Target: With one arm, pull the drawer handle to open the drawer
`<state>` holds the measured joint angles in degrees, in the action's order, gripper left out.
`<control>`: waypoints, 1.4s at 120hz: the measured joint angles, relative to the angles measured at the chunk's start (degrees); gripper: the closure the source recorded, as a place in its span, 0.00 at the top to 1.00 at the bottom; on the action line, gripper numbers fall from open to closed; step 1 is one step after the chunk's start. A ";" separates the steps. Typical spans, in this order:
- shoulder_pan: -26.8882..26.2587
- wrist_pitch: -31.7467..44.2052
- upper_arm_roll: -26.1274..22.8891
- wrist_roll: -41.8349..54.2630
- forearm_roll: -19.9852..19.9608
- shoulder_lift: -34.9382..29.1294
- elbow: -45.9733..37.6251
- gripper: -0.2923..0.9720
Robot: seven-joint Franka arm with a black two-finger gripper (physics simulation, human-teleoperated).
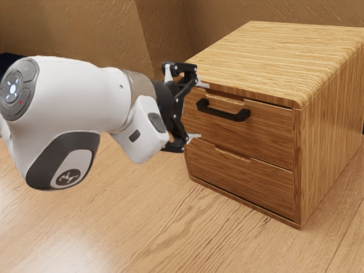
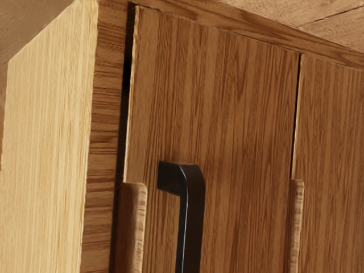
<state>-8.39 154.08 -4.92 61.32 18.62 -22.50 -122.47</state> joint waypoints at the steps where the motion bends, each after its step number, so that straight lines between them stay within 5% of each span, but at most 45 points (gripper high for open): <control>1: -0.01 0.22 -0.16 0.19 0.03 0.01 -0.04 0.75; 41: 5.74 5.02 -6.43 6.03 0.56 6.45 0.64 0.75; 168: 13.83 7.72 -6.33 12.78 0.87 11.37 0.19 0.79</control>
<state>5.44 161.81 -11.25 74.10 19.49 -11.13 -122.28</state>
